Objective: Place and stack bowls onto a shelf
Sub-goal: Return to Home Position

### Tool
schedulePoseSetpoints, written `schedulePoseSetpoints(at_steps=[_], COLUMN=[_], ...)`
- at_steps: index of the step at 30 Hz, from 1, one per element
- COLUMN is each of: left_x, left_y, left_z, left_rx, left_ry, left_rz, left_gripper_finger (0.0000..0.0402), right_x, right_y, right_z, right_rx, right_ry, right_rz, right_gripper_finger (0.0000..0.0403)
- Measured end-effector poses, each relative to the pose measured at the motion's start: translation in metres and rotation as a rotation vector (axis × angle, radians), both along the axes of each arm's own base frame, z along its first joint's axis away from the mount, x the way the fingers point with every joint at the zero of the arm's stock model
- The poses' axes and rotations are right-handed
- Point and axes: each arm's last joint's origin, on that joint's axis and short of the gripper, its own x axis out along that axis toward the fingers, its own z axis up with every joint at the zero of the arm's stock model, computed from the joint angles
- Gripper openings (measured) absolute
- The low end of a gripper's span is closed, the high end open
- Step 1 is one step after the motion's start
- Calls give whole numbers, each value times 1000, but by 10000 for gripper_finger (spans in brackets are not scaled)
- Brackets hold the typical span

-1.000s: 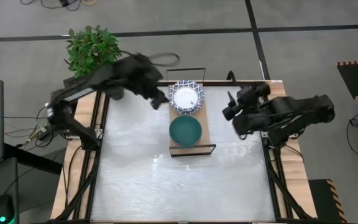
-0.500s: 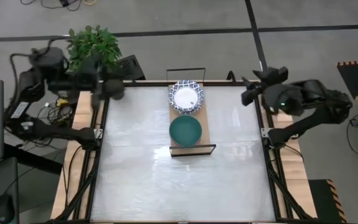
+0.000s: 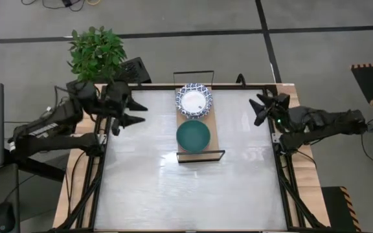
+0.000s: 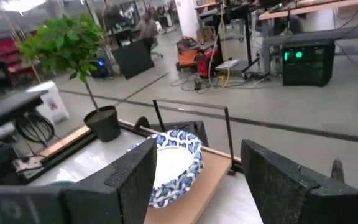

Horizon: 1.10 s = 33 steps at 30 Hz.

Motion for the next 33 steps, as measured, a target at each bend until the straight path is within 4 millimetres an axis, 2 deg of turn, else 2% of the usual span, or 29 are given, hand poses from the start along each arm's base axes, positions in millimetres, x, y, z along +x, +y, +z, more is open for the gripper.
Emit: schedulePoseSetpoints(at_steps=[5,10,14,21,28,33], left_x=[-8,-16,-23,-36,-44,-46], left_y=[1,0,-1,-5,-8,-9], left_z=[-33,-64,-90,-134,-183,-192], left_rx=[-32,-63,-84,-111,-179,-150], left_ry=[-15,-35,-67,-131,-190,-100], left_rz=[34,61,123,202,257,296], left_gripper_finger=[210,210,210,210,210,210], right_x=[-19,-28,-28,-20,-13,-11], right_y=[-5,-6,-7,-6,-5,-5], right_z=[-32,-71,-103,-147,-153,-155], right_rx=[42,70,85,92,39,33], right_ry=[-84,-119,-162,-195,-203,-176], right_rz=[-12,-24,-29,-31,-20,-22], right_gripper_finger=[260,260,260,260,260,260])
